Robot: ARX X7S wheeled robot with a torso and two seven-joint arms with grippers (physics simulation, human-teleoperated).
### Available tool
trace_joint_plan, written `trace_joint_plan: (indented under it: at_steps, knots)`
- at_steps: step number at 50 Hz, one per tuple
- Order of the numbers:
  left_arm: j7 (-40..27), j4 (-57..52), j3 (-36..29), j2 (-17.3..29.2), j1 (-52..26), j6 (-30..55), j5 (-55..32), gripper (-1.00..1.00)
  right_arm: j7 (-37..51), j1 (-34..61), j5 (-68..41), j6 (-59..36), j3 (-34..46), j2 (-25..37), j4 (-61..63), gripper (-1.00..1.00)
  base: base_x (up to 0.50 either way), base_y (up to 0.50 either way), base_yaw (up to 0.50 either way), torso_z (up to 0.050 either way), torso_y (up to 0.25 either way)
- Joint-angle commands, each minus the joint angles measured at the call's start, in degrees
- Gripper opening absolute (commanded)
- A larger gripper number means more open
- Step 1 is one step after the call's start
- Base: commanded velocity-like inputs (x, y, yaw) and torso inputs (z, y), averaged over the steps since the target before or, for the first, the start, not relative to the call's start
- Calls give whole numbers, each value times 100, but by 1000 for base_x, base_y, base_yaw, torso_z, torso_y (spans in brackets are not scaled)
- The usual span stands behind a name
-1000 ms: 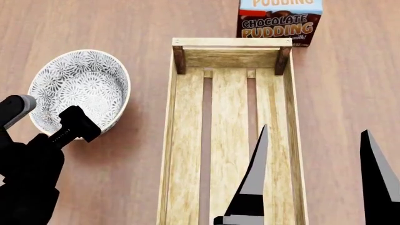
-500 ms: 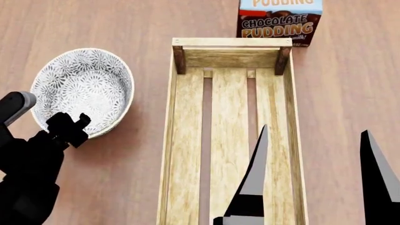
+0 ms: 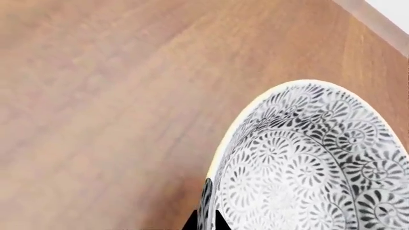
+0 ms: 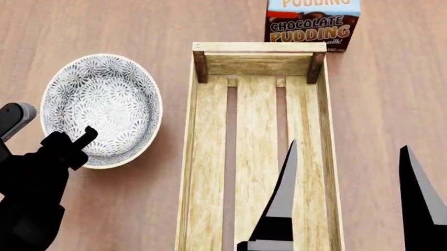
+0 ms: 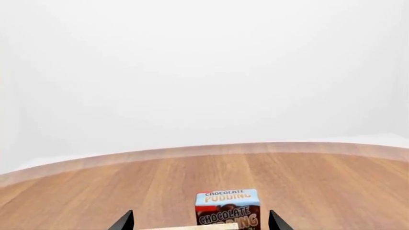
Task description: Pick up the bowl on the left and put it in the tray.
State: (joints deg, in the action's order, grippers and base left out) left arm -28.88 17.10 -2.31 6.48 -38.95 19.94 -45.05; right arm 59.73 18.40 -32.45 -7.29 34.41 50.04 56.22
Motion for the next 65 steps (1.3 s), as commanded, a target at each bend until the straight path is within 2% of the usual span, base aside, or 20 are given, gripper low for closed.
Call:
trace_joint_plan:
  at_steps: [1, 29, 33, 36, 42, 49, 58, 65]
  knots:
    - [137, -171, 159, -127, 36, -72, -273, -100, -165, 0, 133, 56, -110, -115, -15, 100, 0, 0, 0, 0, 0]
    - [-771, -1900, 297, -51, 1, 470, -1296, -100, -147, 26, 130, 72, -67, -95, -10, 100, 0, 0, 0, 0, 0]
    - [-1086, -2069, 333, -49, -50, 596, -1449, -100, -131, 40, 111, 60, -72, -85, 7, 100, 0, 0, 0, 0, 0]
    - [-1429, -2327, 145, 57, -171, 766, -1250, -100, -124, 34, 110, 69, -74, -74, 12, 100, 0, 0, 0, 0, 0]
    - [-1951, -2560, 237, -29, -349, 1164, -1865, -100, -110, 41, 104, 71, -71, -65, 26, 100, 0, 0, 0, 0, 0]
    - [-2586, -2691, 126, -55, -510, 1505, -2093, -100, -106, 29, 117, 94, -64, -56, 17, 100, 0, 0, 0, 0, 0]
    - [-3458, -2882, -38, -159, -656, 2084, -2803, -100, -89, 29, 100, 124, -81, -19, 27, 100, 0, 0, 0, 0, 2]
    - [-4045, -3018, -22, -268, -758, 2256, -3319, -100, -73, 44, 77, 125, -89, 7, 52, 100, 0, 0, 0, 0, 0]
